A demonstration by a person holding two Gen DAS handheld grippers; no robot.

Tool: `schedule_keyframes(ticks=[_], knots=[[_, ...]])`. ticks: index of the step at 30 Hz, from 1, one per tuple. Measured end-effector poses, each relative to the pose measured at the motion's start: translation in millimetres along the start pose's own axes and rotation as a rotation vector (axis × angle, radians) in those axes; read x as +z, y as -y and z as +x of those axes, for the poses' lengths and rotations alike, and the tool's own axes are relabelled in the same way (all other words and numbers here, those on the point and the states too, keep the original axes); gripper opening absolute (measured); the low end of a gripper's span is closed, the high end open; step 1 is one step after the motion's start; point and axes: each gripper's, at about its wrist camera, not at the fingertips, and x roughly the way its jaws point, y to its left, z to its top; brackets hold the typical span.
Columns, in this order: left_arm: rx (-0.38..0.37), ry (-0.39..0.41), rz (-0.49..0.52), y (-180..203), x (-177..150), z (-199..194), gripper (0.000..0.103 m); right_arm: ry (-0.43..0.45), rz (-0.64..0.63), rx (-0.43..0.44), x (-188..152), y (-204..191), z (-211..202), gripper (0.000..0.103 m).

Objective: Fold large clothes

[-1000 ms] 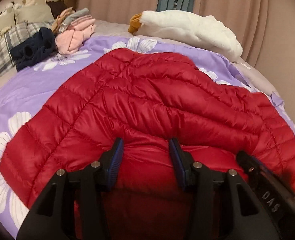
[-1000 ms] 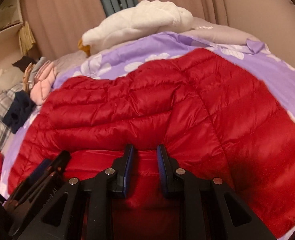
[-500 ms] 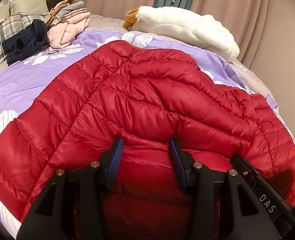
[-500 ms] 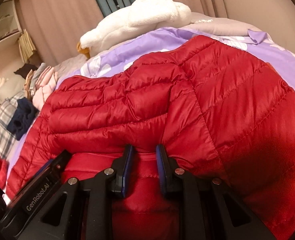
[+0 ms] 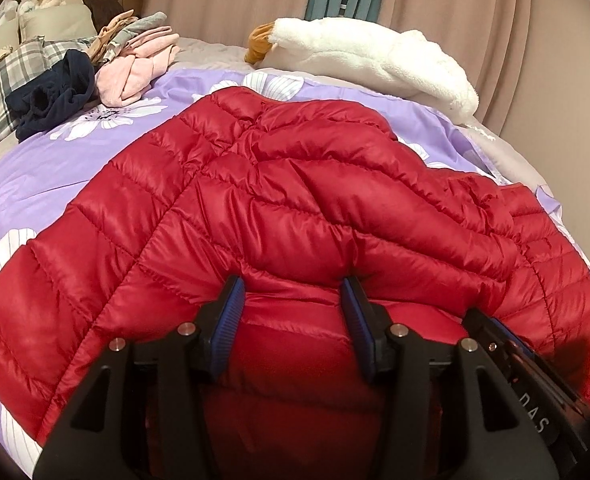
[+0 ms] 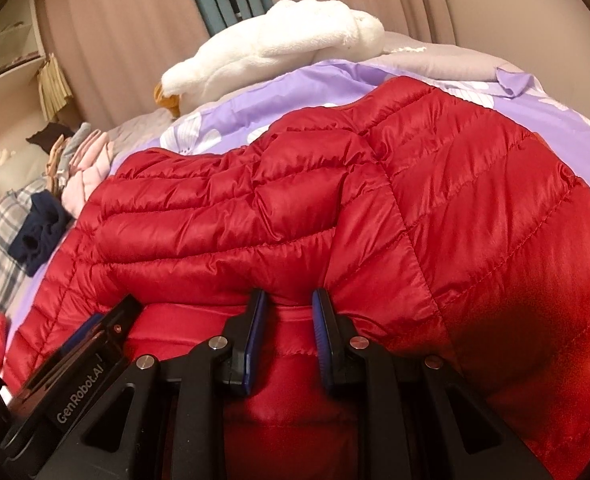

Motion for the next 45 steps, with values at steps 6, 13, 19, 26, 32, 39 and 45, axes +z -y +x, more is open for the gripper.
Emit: schedule_keyframes(ticks=[6,13,19,26,32,39,45], knots=[[0.011,-0.002,0.011,2.1,0.0,3.2,0.052,0.003,-0.01,-0.014,-0.4,-2.0,0.2,0.021],[0.012,-0.002,0.012,2.5,-0.3,3.7,0.052,0.006,-0.016,-0.022,-0.9,-2.9,0.5,0.021],[0.018,-0.002,0.016,3.1,-1.2,4.8,0.052,0.006,-0.019,-0.028,-0.7,-3.1,1.2,0.021],[0.017,0.001,0.016,3.4,-2.1,6.1,0.052,0.01,-0.021,-0.03,-1.1,-3.0,1.3,0.021],[-0.005,-0.019,0.005,-2.8,0.2,-6.6,0.053,0.001,-0.066,-0.079,1.1,-14.1,-6.1,0.022],[-0.075,-0.049,-0.114,-34.5,-2.0,-53.1,0.056,-0.024,-0.057,-0.103,6.5,-19.1,-44.5,0.044],[-0.102,-0.013,-0.211,-69.7,1.5,-101.2,0.077,0.044,-0.038,-0.105,10.6,-14.6,-88.4,0.061]])
